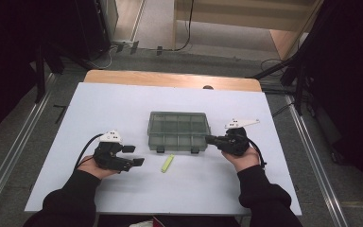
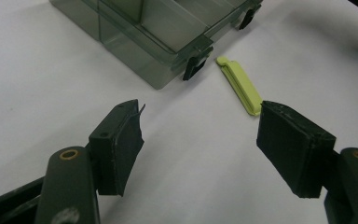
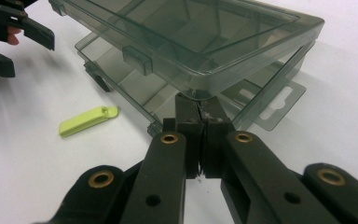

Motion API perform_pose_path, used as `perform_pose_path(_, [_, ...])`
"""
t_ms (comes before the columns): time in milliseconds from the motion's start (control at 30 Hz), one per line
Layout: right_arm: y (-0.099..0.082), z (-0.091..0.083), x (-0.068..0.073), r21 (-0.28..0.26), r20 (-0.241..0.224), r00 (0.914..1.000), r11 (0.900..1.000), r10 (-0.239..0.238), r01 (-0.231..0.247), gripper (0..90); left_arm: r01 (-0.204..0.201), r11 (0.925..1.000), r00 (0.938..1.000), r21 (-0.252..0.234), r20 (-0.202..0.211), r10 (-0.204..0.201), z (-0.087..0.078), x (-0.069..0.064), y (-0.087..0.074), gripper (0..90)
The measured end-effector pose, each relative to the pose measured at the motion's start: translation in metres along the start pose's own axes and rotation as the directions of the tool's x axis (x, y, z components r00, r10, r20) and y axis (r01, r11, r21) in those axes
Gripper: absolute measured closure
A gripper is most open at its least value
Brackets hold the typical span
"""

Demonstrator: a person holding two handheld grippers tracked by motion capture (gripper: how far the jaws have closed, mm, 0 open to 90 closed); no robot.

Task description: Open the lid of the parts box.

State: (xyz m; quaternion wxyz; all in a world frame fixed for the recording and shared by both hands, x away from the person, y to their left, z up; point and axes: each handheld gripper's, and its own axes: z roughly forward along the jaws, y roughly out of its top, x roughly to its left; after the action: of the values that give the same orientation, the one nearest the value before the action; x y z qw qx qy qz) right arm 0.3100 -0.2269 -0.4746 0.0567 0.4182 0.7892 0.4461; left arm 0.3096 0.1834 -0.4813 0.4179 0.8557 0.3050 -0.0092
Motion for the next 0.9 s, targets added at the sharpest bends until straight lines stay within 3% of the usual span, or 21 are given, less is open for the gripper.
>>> perform_pose_path(100, [0.002,0.0,0.0,0.0,-0.003,1.0,1.0,0.001,-0.001,89.3,-0.018,0.9997,0.9998,-0.015,0.006,0.019,0.002,0.001,0.006,30.0])
perform_pose_path(300, [0.003,0.0,-0.001,0.001,-0.003,1.0,1.0,0.002,-0.002,89.4,-0.013,0.9997,0.9998,-0.021,0.015,0.013,0.004,0.007,0.011,30.0])
perform_pose_path(400, [0.003,0.0,-0.001,0.002,-0.004,1.0,1.0,0.004,-0.004,89.4,-0.012,0.9994,0.9999,-0.031,-0.012,0.011,0.004,0.009,0.014,30.0])
perform_pose_path(500, [0.003,0.001,-0.001,0.0,-0.004,1.0,1.0,0.005,-0.005,89.4,-0.018,0.9987,0.9998,-0.047,-0.009,0.018,0.004,0.011,0.019,30.0])
perform_pose_path(600, [0.004,0.001,-0.001,0.004,-0.006,1.0,1.0,0.006,-0.006,89.4,-0.03,0.9988,0.9994,-0.038,-0.02,0.029,0.005,0.014,0.024,30.0])
perform_pose_path(700, [0.004,0.001,-0.001,0.002,-0.009,0.9999,1.0,0.007,-0.007,89.4,-0.021,0.9993,0.9998,-0.032,-0.006,0.02,0.006,0.017,0.028,30.1])
perform_pose_path(767, [0.004,0.001,-0.001,0.003,-0.011,0.9999,1.0,0.007,-0.007,89.5,-0.045,0.9989,0.9988,-0.012,-0.021,0.044,0.009,0.019,0.029,30.1])
perform_pose_path(900, [0.004,0.001,-0.001,0.003,-0.012,0.9999,1.0,0.008,-0.008,89.5,-0.026,0.999,0.999,-0.035,-0.037,0.025,0.012,0.024,0.03,30.1])
